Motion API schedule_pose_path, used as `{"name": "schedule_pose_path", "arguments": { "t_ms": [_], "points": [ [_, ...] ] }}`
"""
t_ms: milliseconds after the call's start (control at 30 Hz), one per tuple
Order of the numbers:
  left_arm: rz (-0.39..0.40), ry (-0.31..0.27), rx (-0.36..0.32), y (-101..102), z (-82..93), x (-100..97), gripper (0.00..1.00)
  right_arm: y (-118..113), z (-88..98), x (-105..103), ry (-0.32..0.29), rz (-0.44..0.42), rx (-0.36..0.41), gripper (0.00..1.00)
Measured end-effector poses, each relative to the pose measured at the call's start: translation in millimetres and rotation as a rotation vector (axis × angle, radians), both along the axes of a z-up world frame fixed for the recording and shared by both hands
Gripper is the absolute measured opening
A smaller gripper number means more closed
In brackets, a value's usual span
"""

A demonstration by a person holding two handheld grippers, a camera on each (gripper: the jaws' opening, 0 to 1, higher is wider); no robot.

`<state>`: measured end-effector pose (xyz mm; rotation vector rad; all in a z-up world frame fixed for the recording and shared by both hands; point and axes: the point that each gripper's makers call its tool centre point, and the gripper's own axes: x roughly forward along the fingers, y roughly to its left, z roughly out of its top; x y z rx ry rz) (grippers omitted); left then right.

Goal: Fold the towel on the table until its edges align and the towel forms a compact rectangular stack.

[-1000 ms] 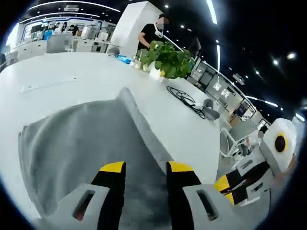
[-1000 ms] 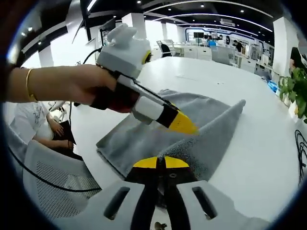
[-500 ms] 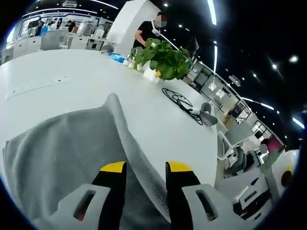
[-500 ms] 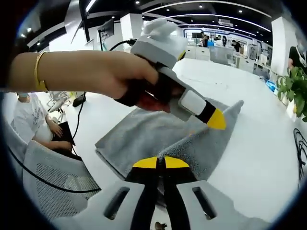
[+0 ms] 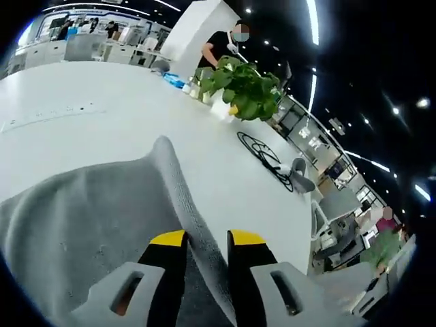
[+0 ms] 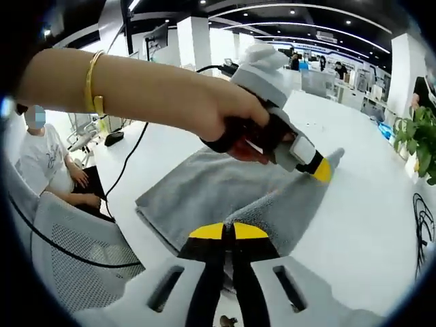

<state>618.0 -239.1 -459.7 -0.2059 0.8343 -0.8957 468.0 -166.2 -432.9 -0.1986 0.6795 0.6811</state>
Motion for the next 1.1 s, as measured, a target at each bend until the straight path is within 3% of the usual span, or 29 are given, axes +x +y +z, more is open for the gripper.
{"name": "schedule_pose_path", "arguments": {
  "t_ms": [33, 200, 300, 533, 833, 1100],
  "points": [
    [-0.014, 0.002, 0.042, 2, -2.5, -0.6, 0.18, -1, -0.2, 0, 0.001, 0.002, -0.003, 0.00],
    [-0.038, 0.013, 0.057, -1, -3.8, 3.3, 0.06, -3, -3.8, 0, -0.003, 0.014, -0.014, 0.00],
    [-0.023, 0.042, 0.050, 2, -2.4, 3.4, 0.06, -2, -4.6, 0, 0.000, 0.016, -0.010, 0.00],
    [-0.010, 0.016, 0.064, 21, 1.5, 13.3, 0.05, 9, 5.0, 1, -0.007, 0.039, 0.015, 0.00],
    [0.091, -0.012, 0.080, 66, 8.5, 15.9, 0.05, 41, 13.2, 4, -0.020, 0.119, 0.045, 0.00],
    [0.174, -0.002, 0.094, 118, -2.0, 18.8, 0.05, 67, 9.7, -3, -0.012, 0.179, 0.063, 0.00]
  ]
}}
